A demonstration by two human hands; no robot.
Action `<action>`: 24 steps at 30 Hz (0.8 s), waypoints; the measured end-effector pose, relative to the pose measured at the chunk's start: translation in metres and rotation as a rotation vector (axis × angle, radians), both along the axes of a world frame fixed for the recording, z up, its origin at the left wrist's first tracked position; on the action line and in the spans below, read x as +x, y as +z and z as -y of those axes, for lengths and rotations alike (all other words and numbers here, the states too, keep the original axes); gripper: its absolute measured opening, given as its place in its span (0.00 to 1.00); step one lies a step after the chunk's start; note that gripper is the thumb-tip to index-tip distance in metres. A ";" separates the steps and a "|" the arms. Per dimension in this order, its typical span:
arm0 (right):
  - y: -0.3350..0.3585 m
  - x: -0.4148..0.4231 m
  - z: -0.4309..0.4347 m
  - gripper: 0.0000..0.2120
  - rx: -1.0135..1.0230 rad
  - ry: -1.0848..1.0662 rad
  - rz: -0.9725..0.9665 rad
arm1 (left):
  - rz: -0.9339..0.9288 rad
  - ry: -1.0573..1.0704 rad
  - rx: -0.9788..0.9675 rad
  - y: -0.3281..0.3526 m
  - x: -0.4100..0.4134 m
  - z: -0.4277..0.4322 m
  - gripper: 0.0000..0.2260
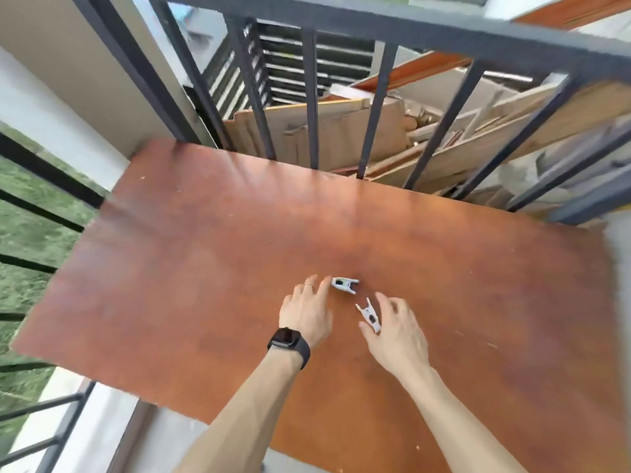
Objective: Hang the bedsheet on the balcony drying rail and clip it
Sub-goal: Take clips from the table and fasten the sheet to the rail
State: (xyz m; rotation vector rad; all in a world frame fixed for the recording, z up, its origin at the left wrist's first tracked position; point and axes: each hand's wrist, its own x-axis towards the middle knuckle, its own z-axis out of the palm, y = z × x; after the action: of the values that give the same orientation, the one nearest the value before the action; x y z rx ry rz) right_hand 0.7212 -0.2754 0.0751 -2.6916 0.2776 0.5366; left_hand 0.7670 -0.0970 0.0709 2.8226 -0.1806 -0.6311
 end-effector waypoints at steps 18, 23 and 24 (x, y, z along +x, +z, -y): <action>0.047 -0.043 -0.038 0.15 0.809 -0.275 -0.273 | -0.075 0.384 -0.336 0.033 -0.106 -0.075 0.08; 0.105 -0.112 -0.112 0.12 0.807 0.128 -0.235 | 0.004 0.487 -0.382 0.101 -0.211 -0.152 0.07; 0.117 -0.124 -0.132 0.14 0.776 0.254 -0.232 | 0.031 0.511 -0.381 0.115 -0.232 -0.168 0.08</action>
State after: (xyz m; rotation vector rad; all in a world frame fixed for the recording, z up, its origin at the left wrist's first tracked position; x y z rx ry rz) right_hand 0.5973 -0.1429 0.1918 -1.9151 -0.1898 0.8287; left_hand 0.5346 0.0705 0.1855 2.3679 0.3678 -0.3848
